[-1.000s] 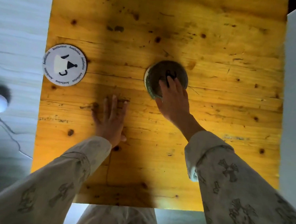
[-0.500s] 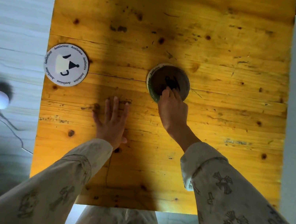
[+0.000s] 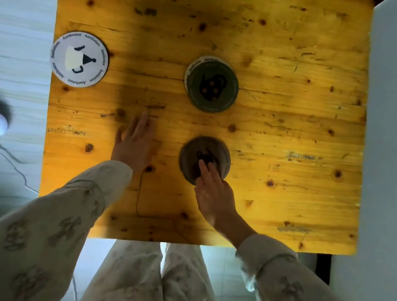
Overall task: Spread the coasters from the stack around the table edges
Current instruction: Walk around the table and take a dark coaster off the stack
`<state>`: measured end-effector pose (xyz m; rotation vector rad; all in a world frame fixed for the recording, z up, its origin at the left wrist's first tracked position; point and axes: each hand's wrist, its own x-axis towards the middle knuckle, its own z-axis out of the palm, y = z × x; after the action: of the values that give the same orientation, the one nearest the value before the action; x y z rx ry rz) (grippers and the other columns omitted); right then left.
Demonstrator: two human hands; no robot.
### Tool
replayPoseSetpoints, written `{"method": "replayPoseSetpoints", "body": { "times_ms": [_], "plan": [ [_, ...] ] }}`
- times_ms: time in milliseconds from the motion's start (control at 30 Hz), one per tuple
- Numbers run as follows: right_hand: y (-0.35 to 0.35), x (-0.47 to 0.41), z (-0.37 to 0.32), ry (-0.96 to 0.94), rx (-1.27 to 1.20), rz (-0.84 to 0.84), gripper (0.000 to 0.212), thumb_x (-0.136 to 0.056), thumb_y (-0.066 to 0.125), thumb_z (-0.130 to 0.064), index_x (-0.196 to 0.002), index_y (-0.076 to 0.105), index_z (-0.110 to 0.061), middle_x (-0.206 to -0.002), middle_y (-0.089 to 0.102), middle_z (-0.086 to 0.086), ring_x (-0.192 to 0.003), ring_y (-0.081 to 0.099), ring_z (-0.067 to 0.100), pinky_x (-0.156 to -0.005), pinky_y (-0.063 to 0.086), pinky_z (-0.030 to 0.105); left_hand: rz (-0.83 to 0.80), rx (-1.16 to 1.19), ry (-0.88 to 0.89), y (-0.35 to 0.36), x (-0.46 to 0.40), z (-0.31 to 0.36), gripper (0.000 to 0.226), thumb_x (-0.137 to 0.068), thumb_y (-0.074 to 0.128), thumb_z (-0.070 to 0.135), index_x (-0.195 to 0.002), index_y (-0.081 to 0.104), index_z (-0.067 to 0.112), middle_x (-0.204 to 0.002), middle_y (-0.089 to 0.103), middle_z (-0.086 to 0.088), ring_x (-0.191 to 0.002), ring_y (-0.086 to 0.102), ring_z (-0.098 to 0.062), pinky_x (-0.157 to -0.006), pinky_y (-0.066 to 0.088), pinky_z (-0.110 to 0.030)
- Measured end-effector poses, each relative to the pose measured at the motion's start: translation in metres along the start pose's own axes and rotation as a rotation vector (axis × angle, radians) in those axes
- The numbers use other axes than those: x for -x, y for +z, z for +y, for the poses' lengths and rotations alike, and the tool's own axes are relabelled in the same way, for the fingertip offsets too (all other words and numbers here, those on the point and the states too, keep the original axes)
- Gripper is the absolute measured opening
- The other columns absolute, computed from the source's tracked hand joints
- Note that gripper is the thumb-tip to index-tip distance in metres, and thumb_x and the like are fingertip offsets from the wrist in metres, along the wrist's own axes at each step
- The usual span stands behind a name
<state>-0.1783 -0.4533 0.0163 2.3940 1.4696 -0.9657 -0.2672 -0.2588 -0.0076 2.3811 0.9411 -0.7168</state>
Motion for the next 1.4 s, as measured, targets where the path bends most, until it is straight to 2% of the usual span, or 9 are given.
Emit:
{"method": "replayPoseSetpoints", "body": {
  "times_ms": [133,267,400,567,667,767,967,1133,1400],
  "plan": [
    [-0.022,-0.023,0.015,-0.081,0.045,0.047,0.042,-0.091,0.051,-0.015,-0.131,0.042,-0.008,-0.149,0.031,0.012,-0.137,0.028,0.030,-0.107,0.035,0.045,0.009,0.167,-0.034,0.024,0.036,0.008,0.061,-0.089,0.048,0.015,-0.143,0.021,0.013,-0.158,-0.001,-0.003,-0.145,-0.001,-0.024,-0.117,0.009,-0.052],
    [-0.043,-0.055,0.028,-0.073,0.085,0.022,0.070,-0.088,0.056,-0.012,-0.146,0.019,-0.014,-0.158,0.013,0.006,-0.145,0.012,0.029,-0.114,0.028,0.046,0.096,0.338,-0.083,0.052,0.067,0.023,0.053,-0.079,0.046,0.001,-0.132,0.042,0.008,-0.146,0.035,-0.016,-0.138,0.025,-0.030,-0.115,0.020,-0.041],
    [-0.046,-0.068,0.024,-0.043,0.121,0.079,0.058,-0.091,0.051,-0.014,-0.143,0.025,-0.018,-0.150,0.025,0.011,-0.134,0.029,0.036,-0.096,0.043,0.048,-0.067,0.628,-0.153,0.065,0.085,0.050,0.038,-0.091,0.039,0.009,-0.129,0.047,0.011,-0.127,0.056,-0.017,-0.116,0.052,-0.033,-0.098,0.041,-0.039],
    [-0.030,-0.047,0.024,0.104,0.020,0.055,0.054,-0.088,0.053,-0.010,-0.139,0.034,-0.019,-0.144,0.030,0.016,-0.129,0.032,0.039,-0.090,0.047,0.051,-0.298,0.709,-0.088,0.059,0.083,0.069,0.033,-0.089,0.052,0.015,-0.118,0.055,0.002,-0.129,0.054,-0.016,-0.121,0.050,-0.028,-0.105,0.039,-0.034],
    [-0.014,-0.024,0.035,0.259,-0.127,0.013,0.045,-0.091,0.045,-0.012,-0.135,0.037,-0.014,-0.145,0.032,0.015,-0.130,0.032,0.037,-0.099,0.041,0.046,-0.309,0.996,-0.142,0.047,0.084,0.071,0.015,-0.089,0.052,0.009,-0.100,0.061,0.007,-0.103,0.061,-0.014,-0.095,0.059,-0.025,-0.077,0.046,-0.007],
    [0.002,0.007,0.044,0.383,-0.415,-0.011,0.041,-0.094,0.041,-0.015,-0.135,0.041,-0.013,-0.141,0.038,0.017,-0.124,0.043,0.039,-0.100,0.040,0.043,-0.213,1.347,-0.493,0.044,0.072,0.072,0.023,-0.087,0.047,0.007,-0.070,0.053,0.021,-0.078,0.054,-0.001,-0.078,0.055,-0.019,-0.087,0.051,-0.033],
    [0.027,0.041,0.039,0.504,-0.687,-0.015,0.038,-0.095,0.041,-0.020,-0.131,0.049,-0.009,-0.136,0.049,0.021,-0.123,0.048,0.037,-0.099,0.041,0.041,-0.154,1.055,-0.408,0.059,0.060,0.062,0.020,-0.087,0.047,0.008,-0.094,0.065,0.009,-0.113,0.062,-0.025,-0.110,0.055,-0.041,-0.102,0.041,-0.054],
    [0.023,0.031,0.038,0.479,-0.738,0.048,0.045,-0.093,0.037,-0.007,-0.137,0.042,-0.012,-0.136,0.044,0.022,-0.124,0.045,0.037,-0.094,0.042,0.038,-0.129,0.805,-0.266,0.069,0.077,0.069,0.047,-0.084,0.039,-0.003,-0.128,0.049,0.009,-0.132,0.052,-0.018,-0.123,0.046,-0.034,-0.101,0.032,-0.031],
    [0.036,0.049,0.025,0.545,-0.877,0.038,0.045,-0.091,0.037,-0.004,-0.133,0.048,-0.013,-0.130,0.048,0.023,-0.121,0.048,0.037,-0.096,0.045,0.041,-0.195,0.736,-0.267,0.081,0.095,0.070,0.059,-0.084,0.038,-0.002,-0.139,0.033,0.018,-0.147,0.029,-0.019,-0.132,0.034,-0.033,-0.112,0.023,-0.034]
  ]
}}
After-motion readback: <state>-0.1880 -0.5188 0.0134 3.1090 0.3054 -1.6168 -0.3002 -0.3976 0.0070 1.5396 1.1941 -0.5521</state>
